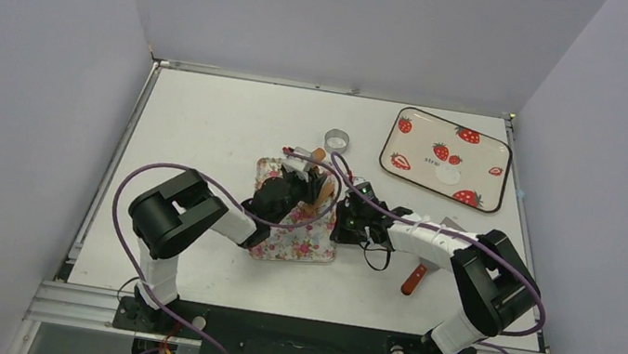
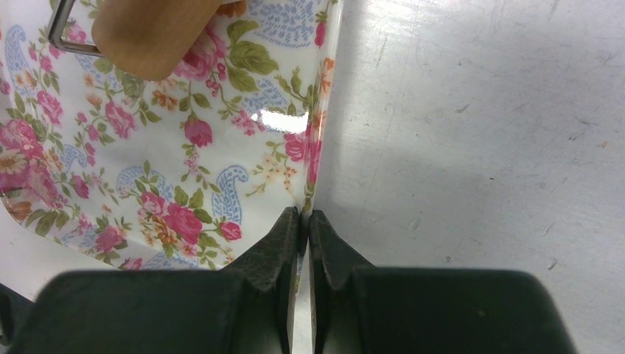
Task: Roll out the dumpling wrappers from the dough
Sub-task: Flatten out the dough on the work surface.
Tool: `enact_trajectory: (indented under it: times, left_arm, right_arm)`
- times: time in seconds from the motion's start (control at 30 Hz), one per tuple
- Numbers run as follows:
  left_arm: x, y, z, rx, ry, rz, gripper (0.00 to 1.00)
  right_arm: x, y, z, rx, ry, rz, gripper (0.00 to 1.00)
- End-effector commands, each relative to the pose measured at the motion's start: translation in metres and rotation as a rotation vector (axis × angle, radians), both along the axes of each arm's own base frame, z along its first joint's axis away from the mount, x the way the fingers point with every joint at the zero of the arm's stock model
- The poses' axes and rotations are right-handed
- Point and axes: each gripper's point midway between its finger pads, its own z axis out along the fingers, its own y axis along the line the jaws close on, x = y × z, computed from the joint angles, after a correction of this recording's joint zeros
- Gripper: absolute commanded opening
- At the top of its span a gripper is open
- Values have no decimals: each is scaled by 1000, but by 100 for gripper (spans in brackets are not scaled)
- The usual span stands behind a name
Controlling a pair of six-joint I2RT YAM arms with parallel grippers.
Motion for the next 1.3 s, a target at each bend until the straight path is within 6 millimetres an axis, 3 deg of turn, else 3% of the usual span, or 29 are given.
enact_trajectory:
  times: [0.0,0.23,0.87,1.27]
  left_arm:
    - [-46,53,-126,353,328,-3,0]
    - [-27,85,-124,387,327,100,0]
    - [-22,122,-124,361,368,295,0]
    - [-28,137,-126,374,398,359,0]
  right_arm:
    - [-37,-31,-35,-143,142,42,0]
    - [-33,-26,-32,-138,143,54,0]
    - [-26,-27,-34,-156,154,67,0]
    - [-35,-53,-50,-180,207,-9,0]
